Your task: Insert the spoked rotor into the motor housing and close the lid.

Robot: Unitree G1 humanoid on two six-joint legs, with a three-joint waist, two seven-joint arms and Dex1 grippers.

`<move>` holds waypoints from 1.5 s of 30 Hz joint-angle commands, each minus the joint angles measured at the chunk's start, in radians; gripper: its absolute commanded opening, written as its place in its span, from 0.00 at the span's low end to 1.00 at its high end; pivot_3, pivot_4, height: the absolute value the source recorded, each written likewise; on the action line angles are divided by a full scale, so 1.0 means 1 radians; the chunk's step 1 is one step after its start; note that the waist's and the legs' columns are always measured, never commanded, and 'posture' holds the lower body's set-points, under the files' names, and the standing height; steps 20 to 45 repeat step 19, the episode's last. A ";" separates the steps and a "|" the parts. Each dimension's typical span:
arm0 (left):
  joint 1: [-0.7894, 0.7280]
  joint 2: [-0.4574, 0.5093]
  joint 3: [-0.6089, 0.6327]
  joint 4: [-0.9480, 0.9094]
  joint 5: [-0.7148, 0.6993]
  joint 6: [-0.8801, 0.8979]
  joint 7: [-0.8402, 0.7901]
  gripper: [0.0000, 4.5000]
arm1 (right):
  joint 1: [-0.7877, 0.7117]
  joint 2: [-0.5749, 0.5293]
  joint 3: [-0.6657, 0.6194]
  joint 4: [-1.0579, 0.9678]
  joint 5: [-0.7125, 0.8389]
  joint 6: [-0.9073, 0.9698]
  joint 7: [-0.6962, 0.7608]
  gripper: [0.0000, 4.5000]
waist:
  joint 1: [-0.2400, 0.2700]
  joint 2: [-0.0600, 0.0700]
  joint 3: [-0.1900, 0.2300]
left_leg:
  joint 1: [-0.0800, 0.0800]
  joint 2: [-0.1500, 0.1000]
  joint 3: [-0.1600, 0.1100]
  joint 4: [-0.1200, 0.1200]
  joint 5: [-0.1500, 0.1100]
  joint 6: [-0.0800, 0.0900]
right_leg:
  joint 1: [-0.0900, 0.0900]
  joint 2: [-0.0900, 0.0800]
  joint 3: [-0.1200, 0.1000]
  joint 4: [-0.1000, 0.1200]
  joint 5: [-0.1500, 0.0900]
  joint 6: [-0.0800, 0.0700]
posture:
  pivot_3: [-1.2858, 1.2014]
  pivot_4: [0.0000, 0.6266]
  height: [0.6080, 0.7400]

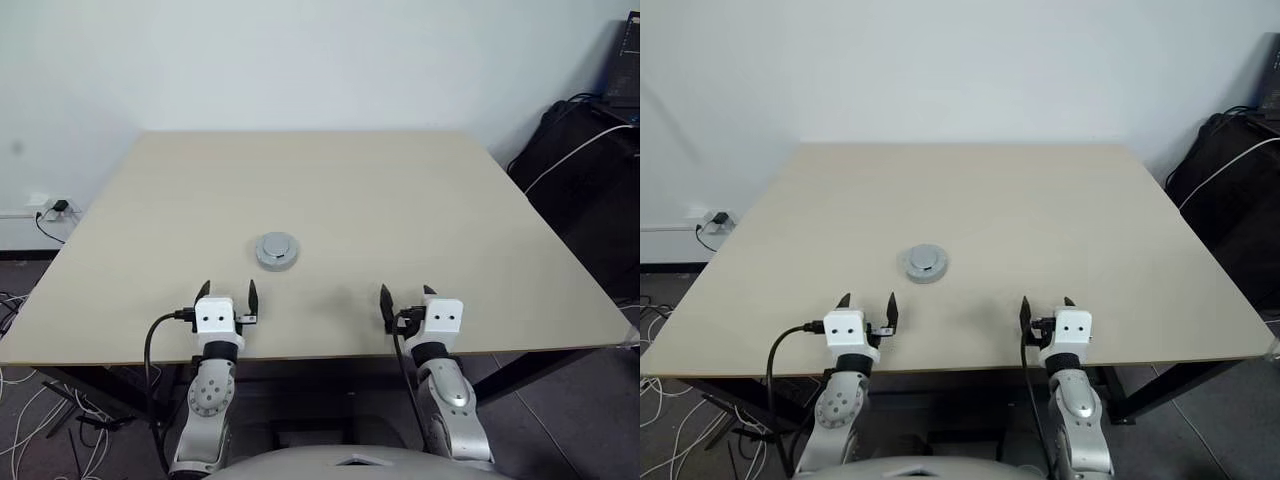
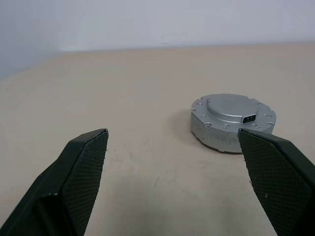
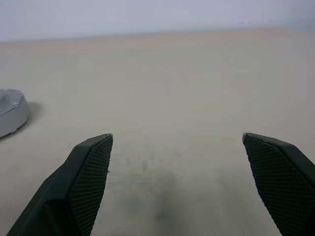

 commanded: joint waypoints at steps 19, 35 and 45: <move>0.000 -0.010 -0.004 -0.010 -0.012 -0.006 -0.021 0.99 | -0.015 -0.008 0.015 -0.025 -0.004 -0.001 0.017 1.00 | 0.000 0.000 0.000 | 0.000 0.000 0.000 0.000 0.000 0.000 | 0.000 0.000 0.000 0.000 0.000 0.000 | 0.52 0.00 1.00; 0.000 -0.010 -0.004 -0.010 -0.012 -0.006 -0.021 0.99 | -0.015 -0.008 0.015 -0.025 -0.004 -0.001 0.017 1.00 | 0.000 0.000 0.000 | 0.000 0.000 0.000 0.000 0.000 0.000 | 0.000 0.000 0.000 0.000 0.000 0.000 | 0.52 0.00 1.00; 0.000 -0.010 -0.004 -0.010 -0.012 -0.006 -0.021 0.99 | -0.015 -0.008 0.015 -0.025 -0.004 -0.001 0.017 1.00 | 0.000 0.000 0.000 | 0.000 0.000 0.000 0.000 0.000 0.000 | 0.000 0.000 0.000 0.000 0.000 0.000 | 0.52 0.00 1.00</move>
